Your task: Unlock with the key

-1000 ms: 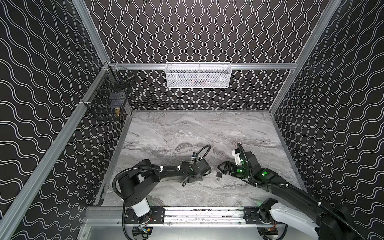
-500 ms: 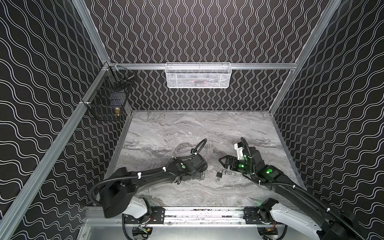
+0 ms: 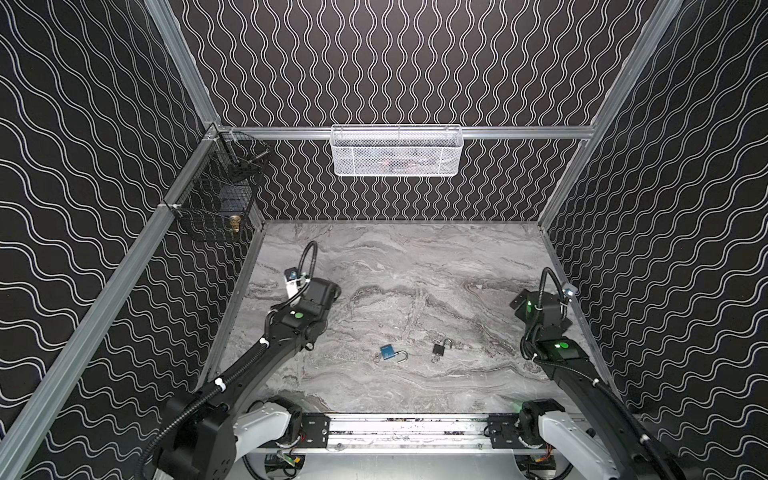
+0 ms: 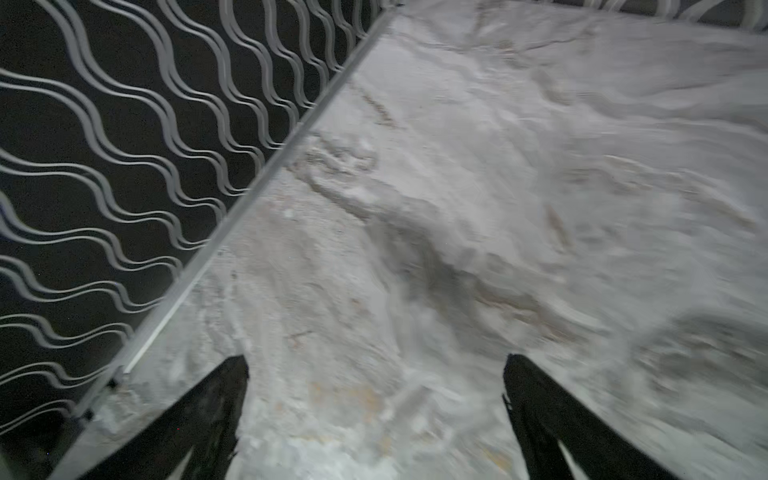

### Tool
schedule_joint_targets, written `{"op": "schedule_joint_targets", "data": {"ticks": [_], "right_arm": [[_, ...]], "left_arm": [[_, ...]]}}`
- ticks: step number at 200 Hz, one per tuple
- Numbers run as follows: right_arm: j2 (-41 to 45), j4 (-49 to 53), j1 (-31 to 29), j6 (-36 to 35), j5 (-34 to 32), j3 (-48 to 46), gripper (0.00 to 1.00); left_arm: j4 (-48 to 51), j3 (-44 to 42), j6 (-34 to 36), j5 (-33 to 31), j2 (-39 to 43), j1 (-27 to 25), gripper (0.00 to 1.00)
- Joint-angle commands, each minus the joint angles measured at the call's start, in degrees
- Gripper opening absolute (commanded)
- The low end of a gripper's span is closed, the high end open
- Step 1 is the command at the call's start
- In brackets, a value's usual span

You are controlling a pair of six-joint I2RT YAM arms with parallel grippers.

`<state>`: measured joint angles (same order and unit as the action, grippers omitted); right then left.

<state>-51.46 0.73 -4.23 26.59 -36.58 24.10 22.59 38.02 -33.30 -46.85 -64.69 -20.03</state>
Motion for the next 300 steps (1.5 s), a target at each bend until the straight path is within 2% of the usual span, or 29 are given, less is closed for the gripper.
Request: {"op": "schedule_joint_targets", "data": {"ticks": [1,21,38,47,62,71,82,98,105,113,117,126,142,157,165,173,196,218,238,300], "right_arm": [[-5.0,-20.9,5.0,-4.9,1.0,-4.7,0.99],[-13.8,-30.1,6.7,-4.8,3.3,-6.4,0.99],[-22.3,-40.2,7.1,-9.7,6.8,-6.4,0.99],[-23.6,-37.0,7.3,-10.5,11.4,-3.5,0.99],[-26.8,-47.9,7.6,-15.9,19.2,-5.0,0.99],[-29.1,-53.2,7.6,-19.2,20.0,-5.2,0.99],[-29.6,-51.2,8.1,-18.8,21.2,-4.1,0.99],[-31.5,-59.2,9.2,-20.3,24.4,-6.8,0.99],[-32.2,-62.7,9.1,-21.9,27.3,-8.1,0.99],[-33.2,-61.7,8.9,-23.0,30.9,-8.0,0.99],[-34.8,-62.9,8.9,-23.9,32.7,-8.1,0.99],[-38.0,-73.3,8.1,-25.2,32.0,-10.1,0.99],[-34.7,-60.6,8.1,-24.1,31.3,-7.3,0.99],[-37.6,-71.8,8.0,-25.1,31.3,-9.7,0.99],[-36.2,-67.2,7.8,-24.9,30.9,-8.8,0.99],[-34.8,-62.9,7.0,-25.0,29.3,-8.0,0.99],[-37.2,-71.7,6.9,-26.0,30.1,-10.1,0.99],[-36.3,-66.0,7.1,-26.6,34.9,-8.3,0.99],[-37.0,-68.7,7.2,-26.8,34.7,-8.9,0.99],[-36.8,-67.3,7.6,-26.4,35.5,-8.5,0.99]], "left_arm": [[-21.2,-7.0,13.3,-1.0,0.0,5.2,0.98],[-33.2,-12.0,17.2,3.6,-2.2,8.5,0.98],[-45.6,-15.4,22.8,6.2,-6.6,8.7,0.98],[-52.6,-17.0,25.7,7.4,-9.0,8.7,0.98],[-64.6,-20.2,28.0,10.8,-12.1,9.2,0.98],[-71.1,-21.8,29.7,13.0,-13.3,9.3,0.98],[-80.2,-24.0,33.2,16.0,-16.0,9.5,0.99],[-92.7,-26.6,36.4,18.9,-22.1,9.6,0.99],[-97.3,-27.1,36.9,20.2,-25.4,9.7,0.99],[-101.3,-26.8,38.7,22.2,-28.5,9.7,0.99],[-100.6,-26.6,39.1,24.1,-28.7,9.7,0.99],[-97.0,-25.3,39.2,27.0,-29.1,9.7,0.99],[-96.3,-22.5,39.0,24.6,-32.5,10.2,0.99],[-81.5,-17.6,36.0,25.1,-29.8,11.1,0.99],[-85.1,-18.0,35.4,27.0,-31.0,13.1,0.99],[-82.8,-17.8,34.4,27.4,-30.2,13.7,0.99],[-83.6,-18.2,34.6,27.2,-30.1,13.7,0.99],[-83.7,-18.1,34.9,27.2,-30.2,13.7,0.99],[-84.1,-18.1,35.0,27.2,-30.4,13.6,0.99],[-84.1,-18.0,35.1,27.2,-30.4,13.6,0.99]]}}
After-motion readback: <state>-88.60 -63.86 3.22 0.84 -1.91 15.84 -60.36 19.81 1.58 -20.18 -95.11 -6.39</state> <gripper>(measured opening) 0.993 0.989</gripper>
